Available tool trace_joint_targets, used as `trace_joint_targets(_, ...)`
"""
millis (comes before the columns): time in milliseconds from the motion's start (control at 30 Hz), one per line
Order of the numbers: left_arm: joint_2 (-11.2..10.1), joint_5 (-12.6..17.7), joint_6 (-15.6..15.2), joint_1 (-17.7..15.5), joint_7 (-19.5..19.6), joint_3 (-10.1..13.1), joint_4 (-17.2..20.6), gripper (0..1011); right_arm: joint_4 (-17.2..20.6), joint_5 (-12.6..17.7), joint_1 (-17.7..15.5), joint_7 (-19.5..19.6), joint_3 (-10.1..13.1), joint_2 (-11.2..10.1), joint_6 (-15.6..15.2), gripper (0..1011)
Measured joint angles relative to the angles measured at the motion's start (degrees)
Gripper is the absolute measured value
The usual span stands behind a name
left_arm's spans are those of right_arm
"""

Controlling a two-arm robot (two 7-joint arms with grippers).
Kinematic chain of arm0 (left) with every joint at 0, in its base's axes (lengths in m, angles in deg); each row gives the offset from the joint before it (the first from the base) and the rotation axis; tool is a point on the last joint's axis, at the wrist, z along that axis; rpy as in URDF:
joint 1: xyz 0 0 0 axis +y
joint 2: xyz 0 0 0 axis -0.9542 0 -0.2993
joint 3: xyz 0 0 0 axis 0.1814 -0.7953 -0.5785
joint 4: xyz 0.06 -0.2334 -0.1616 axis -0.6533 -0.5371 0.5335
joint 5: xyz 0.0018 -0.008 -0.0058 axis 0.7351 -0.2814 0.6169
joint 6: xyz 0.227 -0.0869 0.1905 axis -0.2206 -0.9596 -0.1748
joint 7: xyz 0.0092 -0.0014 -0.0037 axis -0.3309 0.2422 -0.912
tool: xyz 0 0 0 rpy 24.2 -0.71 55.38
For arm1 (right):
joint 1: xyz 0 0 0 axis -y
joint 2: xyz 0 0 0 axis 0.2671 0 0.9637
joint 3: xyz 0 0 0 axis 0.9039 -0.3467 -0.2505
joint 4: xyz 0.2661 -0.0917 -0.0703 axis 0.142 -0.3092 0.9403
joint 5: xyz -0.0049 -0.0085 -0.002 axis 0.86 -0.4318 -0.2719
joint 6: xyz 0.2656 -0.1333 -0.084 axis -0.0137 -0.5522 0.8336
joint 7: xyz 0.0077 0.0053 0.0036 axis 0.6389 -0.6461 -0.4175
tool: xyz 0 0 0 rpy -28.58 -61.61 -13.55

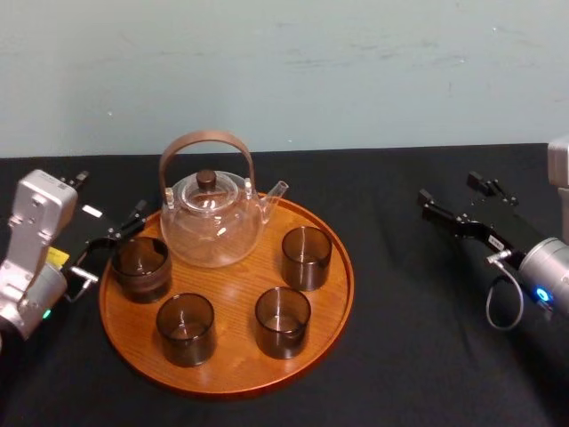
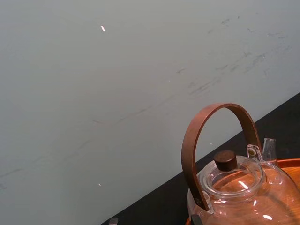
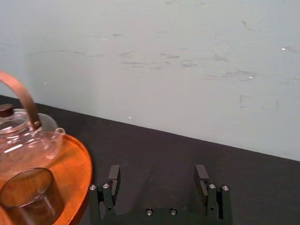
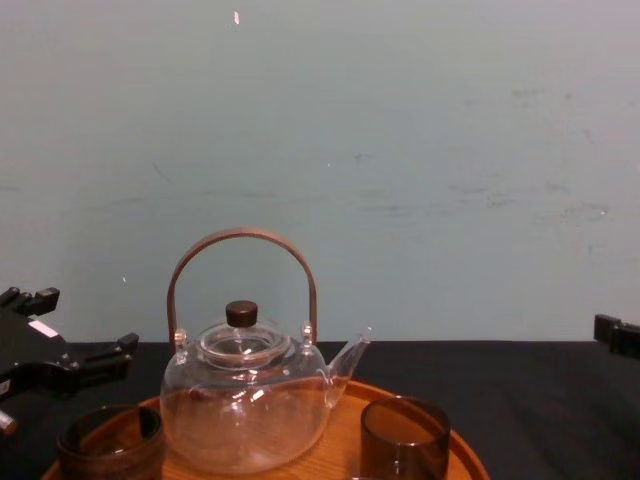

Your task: Pick up the glass from the table and place it on the tray.

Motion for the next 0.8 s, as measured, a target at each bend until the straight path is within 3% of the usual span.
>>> trace_joint_targets(400, 0.0, 0.0, 0.0, 0.0, 0.0, 0.0, 0.0, 1001, -3.2, -3.5, 0.7, 1.4, 0.2, 3.2, 2.1, 1002)
trace_joint_targets(800, 0.0, 0.0, 0.0, 0.0, 0.0, 0.0, 0.0, 1001, -2.9, -3.2, 0.7, 1.3, 0.1, 2.8, 2.0, 1002)
